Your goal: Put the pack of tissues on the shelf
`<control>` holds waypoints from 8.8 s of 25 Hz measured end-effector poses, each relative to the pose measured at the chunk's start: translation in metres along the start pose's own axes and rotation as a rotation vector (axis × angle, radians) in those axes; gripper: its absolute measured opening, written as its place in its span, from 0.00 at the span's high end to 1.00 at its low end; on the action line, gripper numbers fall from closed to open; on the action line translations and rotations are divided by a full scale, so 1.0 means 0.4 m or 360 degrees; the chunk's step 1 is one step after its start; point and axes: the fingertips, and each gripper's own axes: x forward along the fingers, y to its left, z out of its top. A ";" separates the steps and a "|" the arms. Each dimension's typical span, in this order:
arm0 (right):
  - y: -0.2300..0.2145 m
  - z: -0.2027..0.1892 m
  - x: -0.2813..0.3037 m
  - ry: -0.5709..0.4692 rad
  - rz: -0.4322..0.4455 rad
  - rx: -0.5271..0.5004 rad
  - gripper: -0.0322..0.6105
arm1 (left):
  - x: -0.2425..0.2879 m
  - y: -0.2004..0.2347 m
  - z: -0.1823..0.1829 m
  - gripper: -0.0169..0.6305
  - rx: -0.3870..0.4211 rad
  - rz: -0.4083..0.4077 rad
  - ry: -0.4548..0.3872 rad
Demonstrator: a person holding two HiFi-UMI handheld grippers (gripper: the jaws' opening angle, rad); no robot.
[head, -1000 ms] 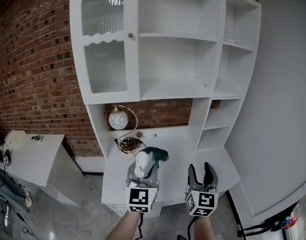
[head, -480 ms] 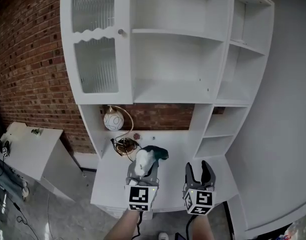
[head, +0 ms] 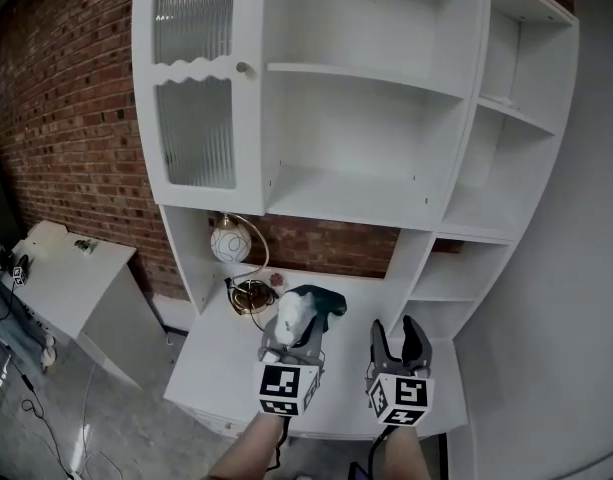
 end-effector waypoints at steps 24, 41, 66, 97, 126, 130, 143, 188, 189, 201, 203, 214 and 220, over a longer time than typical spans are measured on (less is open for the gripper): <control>0.144 -0.140 0.051 0.0277 0.0375 -0.0189 0.53 | 0.066 0.086 -0.145 0.82 -0.1158 -0.0092 0.0104; 0.185 -0.147 0.080 0.0290 0.0379 -0.0518 0.48 | 0.099 0.063 -0.120 0.82 -0.1423 -0.0246 0.0178; 0.179 -0.086 0.070 0.0014 0.0507 -0.1717 0.80 | 0.153 -0.004 -0.095 0.82 -0.1623 -0.0143 0.0148; 0.109 0.030 0.113 -0.0215 0.0330 -0.1868 0.84 | 0.150 -0.050 -0.003 0.44 -0.0559 -0.0515 0.0187; 0.017 0.254 0.299 -0.0106 0.0075 -0.1893 0.84 | 0.285 0.075 0.172 0.49 0.0491 -0.0342 0.0259; -0.008 0.255 0.316 -0.0064 0.0084 -0.1902 0.84 | 0.304 0.086 0.177 0.49 0.0713 -0.0236 0.0248; -0.006 0.250 0.388 -0.0025 0.0125 -0.1945 0.84 | 0.391 0.093 0.148 0.66 0.1226 -0.0184 0.0363; -0.057 0.143 0.603 0.0371 0.0362 -0.2048 0.84 | 0.588 0.172 0.053 0.70 0.1310 -0.0243 0.0724; -0.057 0.141 0.603 0.0374 0.0366 -0.2052 0.84 | 0.588 0.172 0.053 0.70 0.1307 -0.0245 0.0725; -0.055 0.153 0.605 0.0326 0.0329 -0.2019 0.79 | 0.591 0.177 0.052 0.69 0.1325 -0.0249 0.0720; -0.056 0.158 0.605 0.0318 0.0325 -0.2012 0.76 | 0.590 0.180 0.055 0.68 0.1332 -0.0245 0.0719; -0.054 0.170 0.591 0.0297 0.0346 -0.1925 0.67 | 0.582 0.189 0.064 0.59 0.1301 -0.0270 0.0713; -0.058 0.173 0.576 0.0294 0.0363 -0.1880 0.63 | 0.570 0.187 0.063 0.52 0.1246 -0.0310 0.0714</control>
